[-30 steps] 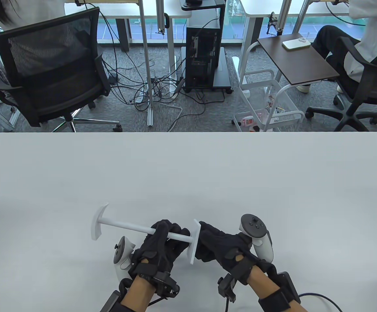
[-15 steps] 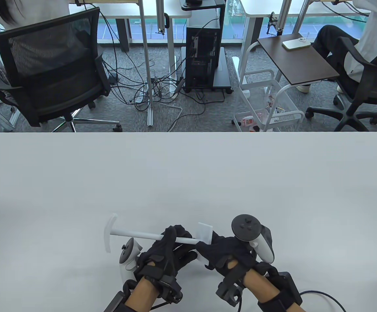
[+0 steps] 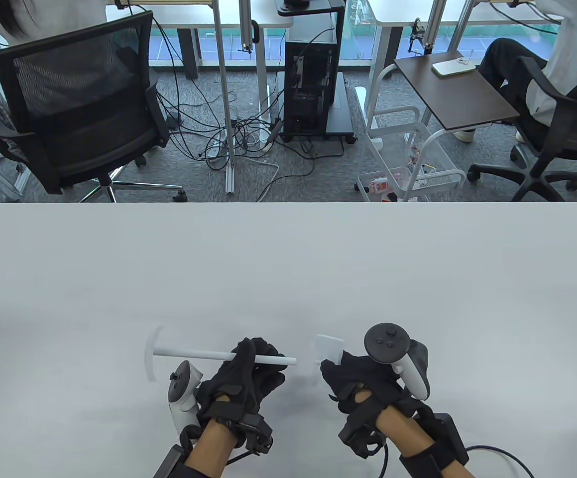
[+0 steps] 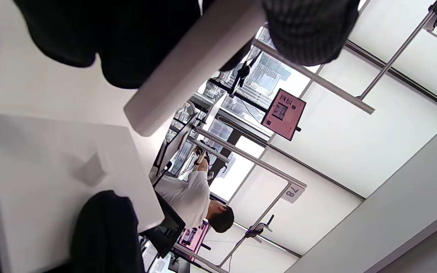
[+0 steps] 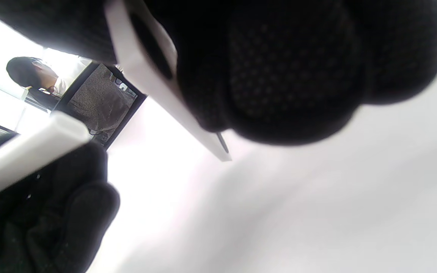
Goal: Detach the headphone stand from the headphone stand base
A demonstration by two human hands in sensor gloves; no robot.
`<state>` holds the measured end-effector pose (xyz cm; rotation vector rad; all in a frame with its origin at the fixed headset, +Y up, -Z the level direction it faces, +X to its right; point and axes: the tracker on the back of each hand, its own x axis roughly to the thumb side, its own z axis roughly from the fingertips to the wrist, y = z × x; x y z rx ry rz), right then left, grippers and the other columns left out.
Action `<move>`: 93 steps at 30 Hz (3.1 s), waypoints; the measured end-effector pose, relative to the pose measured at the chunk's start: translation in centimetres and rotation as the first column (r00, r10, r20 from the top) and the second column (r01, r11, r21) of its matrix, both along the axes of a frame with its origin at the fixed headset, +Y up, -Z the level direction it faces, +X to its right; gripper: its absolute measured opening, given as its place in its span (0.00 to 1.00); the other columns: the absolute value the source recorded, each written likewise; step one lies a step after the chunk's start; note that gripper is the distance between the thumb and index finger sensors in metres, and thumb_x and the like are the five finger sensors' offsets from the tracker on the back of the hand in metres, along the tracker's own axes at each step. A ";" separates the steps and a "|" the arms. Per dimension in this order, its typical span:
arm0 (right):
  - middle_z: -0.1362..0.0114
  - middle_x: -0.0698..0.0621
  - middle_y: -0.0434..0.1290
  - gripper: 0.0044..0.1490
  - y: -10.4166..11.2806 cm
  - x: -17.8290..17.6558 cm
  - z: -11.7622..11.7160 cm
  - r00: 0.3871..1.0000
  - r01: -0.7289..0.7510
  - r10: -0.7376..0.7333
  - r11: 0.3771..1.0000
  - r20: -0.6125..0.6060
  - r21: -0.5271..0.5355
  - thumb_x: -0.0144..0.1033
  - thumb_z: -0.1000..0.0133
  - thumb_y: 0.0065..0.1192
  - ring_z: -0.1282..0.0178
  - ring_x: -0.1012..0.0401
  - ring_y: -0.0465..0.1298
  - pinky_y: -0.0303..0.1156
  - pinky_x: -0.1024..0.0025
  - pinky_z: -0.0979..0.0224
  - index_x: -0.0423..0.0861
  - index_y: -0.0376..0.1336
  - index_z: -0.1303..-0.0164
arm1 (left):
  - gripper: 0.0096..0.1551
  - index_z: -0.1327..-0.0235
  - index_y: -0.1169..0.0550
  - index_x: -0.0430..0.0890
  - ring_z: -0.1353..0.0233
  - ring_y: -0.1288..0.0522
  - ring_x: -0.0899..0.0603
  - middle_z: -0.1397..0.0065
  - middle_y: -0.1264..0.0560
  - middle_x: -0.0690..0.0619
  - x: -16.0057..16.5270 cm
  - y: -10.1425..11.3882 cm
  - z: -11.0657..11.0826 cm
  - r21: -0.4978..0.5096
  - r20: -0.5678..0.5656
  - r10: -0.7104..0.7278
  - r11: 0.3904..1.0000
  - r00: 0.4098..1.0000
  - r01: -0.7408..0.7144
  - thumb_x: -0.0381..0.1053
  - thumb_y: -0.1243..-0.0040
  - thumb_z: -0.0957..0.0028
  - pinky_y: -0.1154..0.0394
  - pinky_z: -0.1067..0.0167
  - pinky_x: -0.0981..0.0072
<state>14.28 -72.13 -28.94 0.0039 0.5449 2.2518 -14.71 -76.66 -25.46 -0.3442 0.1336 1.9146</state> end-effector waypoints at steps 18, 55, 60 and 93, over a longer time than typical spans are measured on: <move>0.58 0.36 0.79 0.40 -0.5 4.0 -1.7 0.997 0.012 -0.010 1.000 0.079 -0.019 0.50 0.50 0.62 0.70 0.51 0.82 0.76 0.45 0.56 0.38 0.56 0.36 | 0.40 0.34 0.33 0.42 0.83 0.16 0.49 0.62 0.17 0.51 -7.8 3.4 -2.2 0.045 -0.214 -0.955 0.202 0.207 0.978 0.62 0.38 0.54 0.15 0.78 0.60; 0.57 0.37 0.79 0.41 -0.8 9.2 -3.4 0.975 0.051 -0.037 0.997 0.218 -0.056 0.49 0.51 0.65 0.70 0.51 0.82 0.76 0.46 0.55 0.38 0.56 0.36 | 0.35 0.35 0.40 0.63 0.42 0.20 0.34 0.35 0.26 0.43 -10.5 0.5 -3.6 -0.022 0.107 -0.894 -0.440 -0.436 0.898 0.53 0.38 0.54 0.26 0.40 0.39; 0.57 0.37 0.79 0.41 -0.8 9.4 -3.5 0.975 0.052 -0.038 0.997 0.221 -0.060 0.49 0.51 0.65 0.70 0.51 0.82 0.76 0.45 0.55 0.38 0.56 0.36 | 0.36 0.34 0.41 0.63 0.40 0.21 0.34 0.33 0.28 0.43 -10.4 0.3 -3.5 -0.027 0.115 -0.903 -0.420 -0.415 0.907 0.52 0.39 0.54 0.27 0.39 0.39; 0.58 0.37 0.79 0.38 -3.7 18.5 -4.4 0.878 0.103 0.013 0.971 0.479 -0.216 0.48 0.52 0.68 0.71 0.52 0.82 0.76 0.46 0.55 0.37 0.62 0.39 | 0.59 0.23 0.54 0.54 0.16 0.52 0.28 0.17 0.57 0.43 2.4 -0.1 -1.9 0.460 0.098 -0.949 -0.225 -0.301 0.859 0.79 0.51 0.62 0.46 0.27 0.28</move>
